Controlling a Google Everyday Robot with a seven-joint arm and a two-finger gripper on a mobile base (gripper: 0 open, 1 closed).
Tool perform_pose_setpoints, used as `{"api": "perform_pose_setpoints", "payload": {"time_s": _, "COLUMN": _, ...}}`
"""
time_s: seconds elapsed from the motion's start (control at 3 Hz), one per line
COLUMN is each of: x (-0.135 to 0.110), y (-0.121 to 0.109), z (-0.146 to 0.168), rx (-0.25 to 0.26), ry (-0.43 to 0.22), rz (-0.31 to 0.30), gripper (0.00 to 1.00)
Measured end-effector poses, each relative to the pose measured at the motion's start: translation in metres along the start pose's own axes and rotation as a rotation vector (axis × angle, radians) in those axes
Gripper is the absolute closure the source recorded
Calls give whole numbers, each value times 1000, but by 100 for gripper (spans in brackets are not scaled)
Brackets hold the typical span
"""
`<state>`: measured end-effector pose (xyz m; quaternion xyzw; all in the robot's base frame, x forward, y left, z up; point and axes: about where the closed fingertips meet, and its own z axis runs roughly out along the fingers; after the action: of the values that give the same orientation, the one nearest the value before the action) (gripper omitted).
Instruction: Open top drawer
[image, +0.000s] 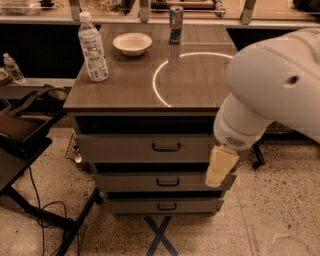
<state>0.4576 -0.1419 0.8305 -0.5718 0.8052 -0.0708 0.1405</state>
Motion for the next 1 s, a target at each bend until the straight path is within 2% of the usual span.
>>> {"api": "perform_pose_setpoints", "payload": {"time_s": 0.33, "x": -14, "y": 12, "z": 13, "rx": -15, "ry": 20, "rz": -45, "gripper": 0}}
{"api": "perform_pose_setpoints", "payload": {"time_s": 0.67, "x": -49, "y": 41, "z": 50, "rx": -61, "ry": 44, "rz": -186, "gripper": 0}}
{"api": "perform_pose_setpoints", "payload": {"time_s": 1.0, "x": -83, "y": 69, "z": 96, "rx": -130, "ry": 32, "rz": -309, "gripper": 0}}
